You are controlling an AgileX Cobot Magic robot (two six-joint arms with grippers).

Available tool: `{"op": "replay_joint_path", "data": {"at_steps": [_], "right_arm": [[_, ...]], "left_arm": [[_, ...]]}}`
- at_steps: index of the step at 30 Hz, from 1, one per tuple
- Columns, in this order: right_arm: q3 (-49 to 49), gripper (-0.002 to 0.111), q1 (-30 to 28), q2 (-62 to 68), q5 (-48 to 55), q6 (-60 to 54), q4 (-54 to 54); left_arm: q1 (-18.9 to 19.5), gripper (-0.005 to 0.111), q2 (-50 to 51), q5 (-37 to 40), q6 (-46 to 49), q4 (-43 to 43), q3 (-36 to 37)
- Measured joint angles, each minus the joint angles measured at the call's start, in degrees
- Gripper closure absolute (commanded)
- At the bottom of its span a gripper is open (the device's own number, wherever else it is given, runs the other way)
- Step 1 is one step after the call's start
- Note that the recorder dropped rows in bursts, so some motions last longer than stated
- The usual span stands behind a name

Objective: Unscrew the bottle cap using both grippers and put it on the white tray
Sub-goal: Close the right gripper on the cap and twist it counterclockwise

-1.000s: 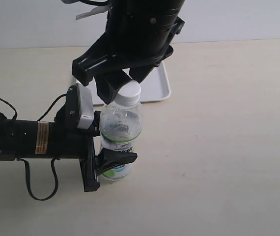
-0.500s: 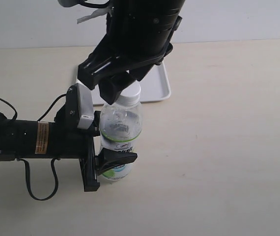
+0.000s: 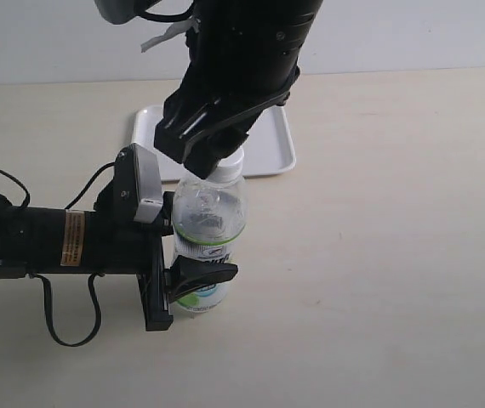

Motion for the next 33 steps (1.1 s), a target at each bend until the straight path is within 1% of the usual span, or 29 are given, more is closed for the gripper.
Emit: {"op": "replay_joint_path", "data": {"at_steps": [9,11,12,14,17,28,33], "right_arm": [[0.0,0.047,0.0,0.0,0.0,-1.2,0.0],[0.0,0.048,0.0,0.0,0.0,-1.3,0.0],[0.0,0.051,0.0,0.0,0.0,-1.3,0.0],[1.7,0.053,0.0,0.0,-0.1,-1.4,0.0],[4.4,0.053,0.0,0.0,-0.1,-1.4,0.0],[2.6,0.053,0.0,-1.3,0.0,-1.4,0.0],[2.6,0.055,0.0,-1.2,0.0,-1.4,0.0]], "left_arm": [[0.0,0.107,0.0,0.0,-0.1,0.0,0.0],[0.0,0.107,0.0,0.0,-0.1,0.0,0.0],[0.0,0.107,0.0,0.0,-0.1,0.0,0.0],[0.0,0.107,0.0,0.0,-0.1,0.0,0.0],[0.0,0.107,0.0,0.0,-0.2,0.0,0.0],[0.0,0.107,0.0,0.0,-0.2,0.0,0.0],[0.0,0.107,0.0,0.0,-0.2,0.0,0.0]]}}
